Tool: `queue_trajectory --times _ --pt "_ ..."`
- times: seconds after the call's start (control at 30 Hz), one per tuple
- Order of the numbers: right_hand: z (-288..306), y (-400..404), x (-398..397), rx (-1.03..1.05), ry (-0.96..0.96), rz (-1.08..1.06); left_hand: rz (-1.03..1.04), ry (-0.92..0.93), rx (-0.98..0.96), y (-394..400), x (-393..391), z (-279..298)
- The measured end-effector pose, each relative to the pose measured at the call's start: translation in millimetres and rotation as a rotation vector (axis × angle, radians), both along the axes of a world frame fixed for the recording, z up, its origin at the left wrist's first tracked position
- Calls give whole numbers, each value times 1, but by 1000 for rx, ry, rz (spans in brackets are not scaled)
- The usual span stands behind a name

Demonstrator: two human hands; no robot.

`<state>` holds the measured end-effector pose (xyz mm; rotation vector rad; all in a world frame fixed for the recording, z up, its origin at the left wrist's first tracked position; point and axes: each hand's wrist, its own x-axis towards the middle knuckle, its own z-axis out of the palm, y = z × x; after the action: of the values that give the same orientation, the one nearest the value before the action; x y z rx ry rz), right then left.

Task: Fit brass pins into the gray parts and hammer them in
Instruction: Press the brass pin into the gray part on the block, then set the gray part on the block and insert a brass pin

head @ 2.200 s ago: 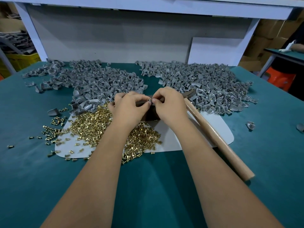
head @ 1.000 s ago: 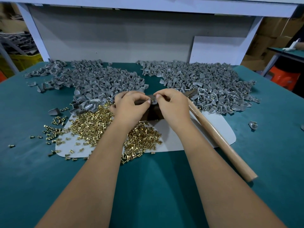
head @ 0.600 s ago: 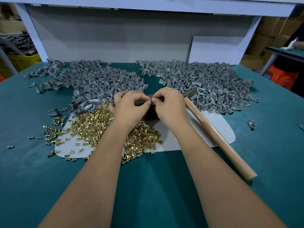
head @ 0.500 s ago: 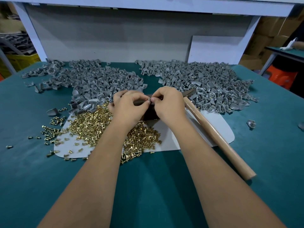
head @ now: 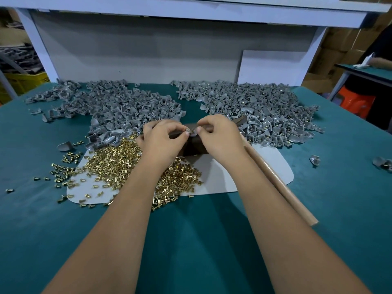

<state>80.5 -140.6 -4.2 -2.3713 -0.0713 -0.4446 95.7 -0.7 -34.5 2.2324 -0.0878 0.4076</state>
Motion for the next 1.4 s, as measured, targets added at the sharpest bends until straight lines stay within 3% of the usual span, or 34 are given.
queue_trajectory --times 0.1,0.2,0.3,0.47,0.67,0.8,0.97,1.2,1.4 --pt "7 -32 -12 -177 34 -315 3 -11 -14 0 1 -2" --pt "7 -60 -30 -308 249 -519 -2 -33 -56 0 0 -1" --pt "-7 -61 -37 -435 372 -477 -19 -32 -119 1 0 0" --pt "-16 -53 -33 -429 289 -478 -4 -11 -151 4 -1 0" --pt "-5 -51 -39 -319 3 -552 50 -33 -118 4 0 -2" --pt "5 -45 -48 -267 -215 -390 128 -40 -44 0 -2 -2" --pt "8 -28 -55 -446 -198 -296 156 -24 -64 -2 -2 -3" --pt "10 -32 -58 -438 -118 -282 169 26 -52 -3 -1 -1" --pt "12 -31 -58 -385 -157 -298 177 14 -90 -4 -1 -1"
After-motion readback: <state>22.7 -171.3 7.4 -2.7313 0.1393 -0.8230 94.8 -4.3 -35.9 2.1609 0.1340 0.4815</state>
